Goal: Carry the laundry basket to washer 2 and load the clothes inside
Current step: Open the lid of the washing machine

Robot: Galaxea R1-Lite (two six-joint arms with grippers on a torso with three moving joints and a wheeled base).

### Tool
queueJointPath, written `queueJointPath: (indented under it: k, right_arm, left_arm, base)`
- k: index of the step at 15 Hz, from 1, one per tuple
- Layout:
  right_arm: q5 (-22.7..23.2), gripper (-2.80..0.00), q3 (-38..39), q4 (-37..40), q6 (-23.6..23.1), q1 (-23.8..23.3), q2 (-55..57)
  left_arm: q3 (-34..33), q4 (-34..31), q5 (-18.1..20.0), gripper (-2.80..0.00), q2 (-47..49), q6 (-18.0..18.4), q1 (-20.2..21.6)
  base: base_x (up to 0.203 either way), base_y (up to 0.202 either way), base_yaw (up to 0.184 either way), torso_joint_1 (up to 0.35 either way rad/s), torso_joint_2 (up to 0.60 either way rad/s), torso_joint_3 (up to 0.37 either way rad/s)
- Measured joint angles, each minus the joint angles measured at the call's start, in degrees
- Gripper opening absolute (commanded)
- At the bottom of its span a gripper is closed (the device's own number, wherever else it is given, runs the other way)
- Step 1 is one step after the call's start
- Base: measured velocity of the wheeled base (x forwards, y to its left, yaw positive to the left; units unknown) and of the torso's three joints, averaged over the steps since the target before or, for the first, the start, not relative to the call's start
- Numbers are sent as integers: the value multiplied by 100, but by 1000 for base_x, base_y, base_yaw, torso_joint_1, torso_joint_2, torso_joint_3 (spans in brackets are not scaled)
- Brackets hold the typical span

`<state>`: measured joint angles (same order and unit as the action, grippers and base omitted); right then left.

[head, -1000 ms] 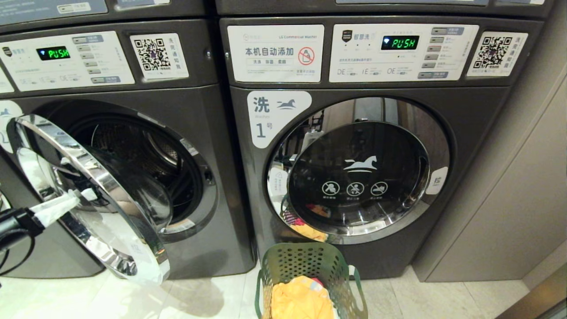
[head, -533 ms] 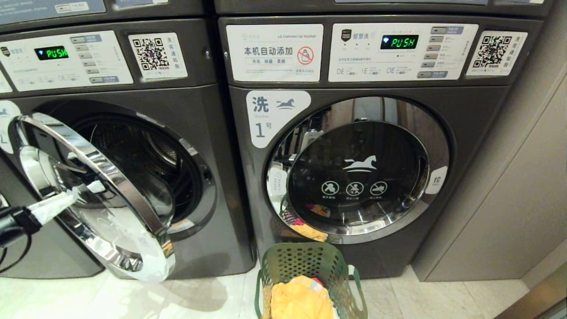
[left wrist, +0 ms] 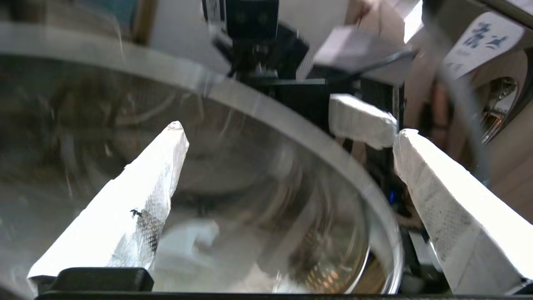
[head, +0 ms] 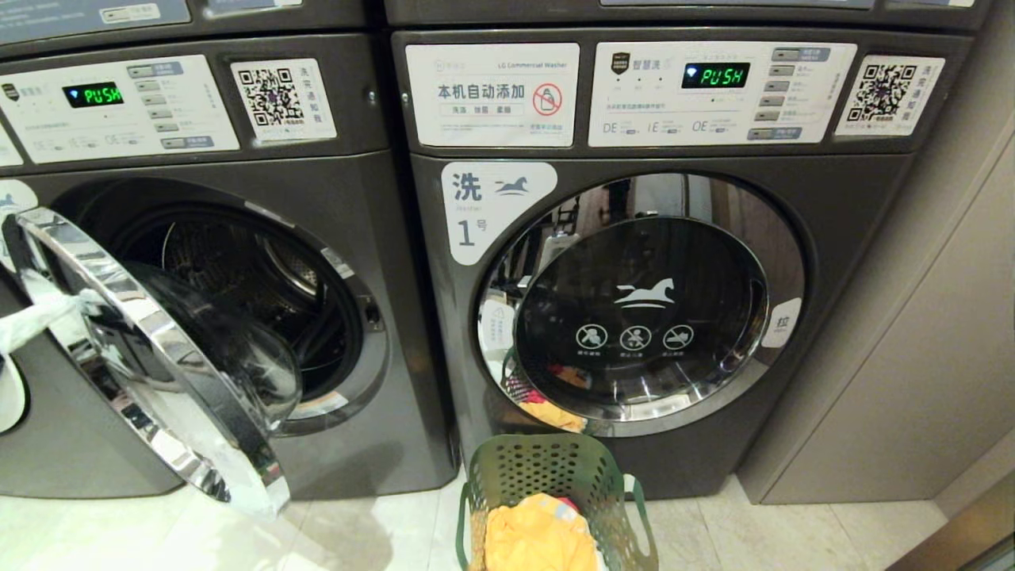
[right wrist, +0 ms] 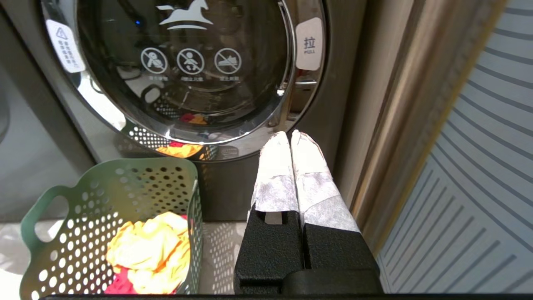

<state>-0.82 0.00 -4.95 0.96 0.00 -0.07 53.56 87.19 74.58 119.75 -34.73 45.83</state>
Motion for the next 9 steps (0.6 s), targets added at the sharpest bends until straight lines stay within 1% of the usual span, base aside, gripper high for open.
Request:
queueJointPath:
  k: [2,3,5,9]
  right_arm:
    - [-4,-280,0,0,0,0,0]
    - [-4,-280,0,-1,0,0,0]
    - [-4,-280,0,0,0,5,0]
    - [-4,-280,0,0,0,0,0]
  left_arm:
    - [13,-19,-57,0,-367,41,88]
    - [-8,-6,-123,-280,-571,60,146]
    - [-33,7,-181,-280,-969,82,292]
    - [464,7,-288,-280,-1693,96,433]
  base:
    - [0,0,0,0,0,0]
    - [0,0,0,0,0,0]
    - [0,0,0,0,0,0]
    - [0,0,0,0,0,0]
